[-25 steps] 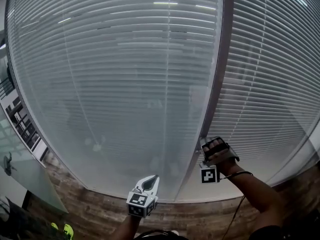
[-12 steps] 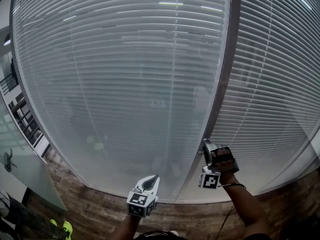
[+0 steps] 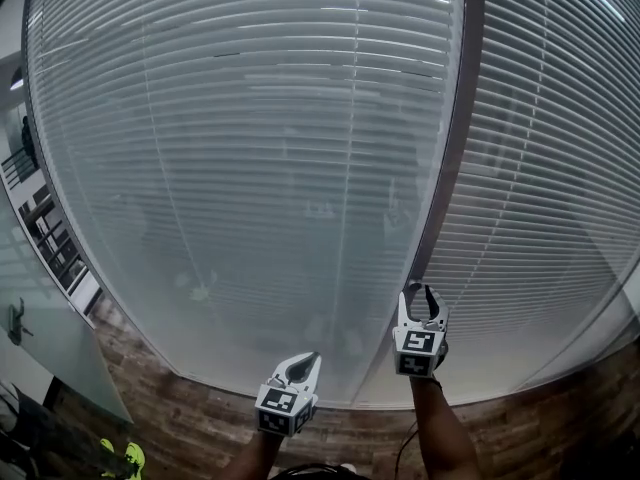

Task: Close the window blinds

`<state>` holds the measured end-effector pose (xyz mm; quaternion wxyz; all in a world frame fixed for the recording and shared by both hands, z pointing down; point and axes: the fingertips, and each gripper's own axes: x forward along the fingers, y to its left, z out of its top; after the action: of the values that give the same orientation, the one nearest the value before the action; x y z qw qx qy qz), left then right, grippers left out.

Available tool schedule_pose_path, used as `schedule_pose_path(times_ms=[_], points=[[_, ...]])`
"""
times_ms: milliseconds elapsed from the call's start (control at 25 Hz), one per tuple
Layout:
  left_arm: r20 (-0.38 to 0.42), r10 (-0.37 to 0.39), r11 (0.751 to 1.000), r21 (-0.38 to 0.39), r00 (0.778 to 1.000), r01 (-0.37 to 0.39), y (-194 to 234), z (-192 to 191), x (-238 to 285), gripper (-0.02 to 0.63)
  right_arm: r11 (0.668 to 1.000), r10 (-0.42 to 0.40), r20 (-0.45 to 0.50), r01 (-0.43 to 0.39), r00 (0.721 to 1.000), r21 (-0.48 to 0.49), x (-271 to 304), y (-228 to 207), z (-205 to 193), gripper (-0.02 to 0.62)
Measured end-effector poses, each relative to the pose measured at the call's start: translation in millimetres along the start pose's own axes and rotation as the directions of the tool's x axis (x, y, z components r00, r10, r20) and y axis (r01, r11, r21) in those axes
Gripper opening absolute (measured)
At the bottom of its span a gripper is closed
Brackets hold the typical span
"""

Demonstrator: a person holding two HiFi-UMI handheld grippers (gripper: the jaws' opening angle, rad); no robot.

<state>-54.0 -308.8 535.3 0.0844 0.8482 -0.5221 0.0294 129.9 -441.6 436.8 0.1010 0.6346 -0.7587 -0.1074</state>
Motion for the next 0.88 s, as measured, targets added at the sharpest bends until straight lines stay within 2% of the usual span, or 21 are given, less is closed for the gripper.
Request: schedule_pose_path(times_ms=[160, 240, 320, 600, 680, 760, 800, 880], points=[[0.002, 0.009, 1.0, -0.004, 1.0, -0.009, 5.0, 0.1, -2.8, 0.0, 0.993, -0.016, -0.013, 0.017, 1.0, 0.113, 6.8, -8.2, 2.1, 0.183], [0.004, 0.018, 1.0, -0.01, 1.0, -0.018, 8.4, 1.5, -4.4, 0.0, 0.992, -0.004, -0.007, 0.005, 1.0, 0.124, 8.7, -9.4, 3.0, 0.176], [0.007, 0.032, 0.999, -0.02, 0.999, -0.032, 11.4, 5.0, -6.6, 0.0, 0.991, 0.0, -0.004, 0.0, 1.0, 0.133, 9.0, -9.3, 3.8, 0.129], [0.002, 0.02, 1.0, -0.014, 1.0, -0.02, 12.0, -1.5, -6.1, 0.0, 0.993, -0.01, 0.002, 0.009, 1.0, 0.121, 9.1, -8.0, 3.7, 0.126], [0.0, 0.014, 1.0, -0.013, 1.0, -0.014, 9.4, -1.9, -5.2, 0.0, 1.0, -0.008, 0.0, 0.008, 1.0, 0.024, 9.0, -5.0, 6.1, 0.126], [-0.002, 0.006, 1.0, -0.01, 1.0, -0.006, 6.7, -1.9, -4.9, 0.0, 0.989, -0.005, -0.015, 0.003, 1.0, -0.147, 8.6, -0.8, 7.4, 0.126], [-0.002, 0.003, 1.0, -0.008, 1.0, -0.004, 6.0, -1.7, -5.2, 0.0, 0.971, -0.003, -0.025, -0.003, 1.0, -0.241, 8.0, 1.3, 7.7, 0.126], [-0.002, 0.003, 1.0, -0.009, 1.0, -0.003, 6.0, -1.2, -6.1, 0.0, 0.908, -0.007, -0.034, -0.008, 0.999, -0.419, 7.4, 3.9, 7.4, 0.126]])
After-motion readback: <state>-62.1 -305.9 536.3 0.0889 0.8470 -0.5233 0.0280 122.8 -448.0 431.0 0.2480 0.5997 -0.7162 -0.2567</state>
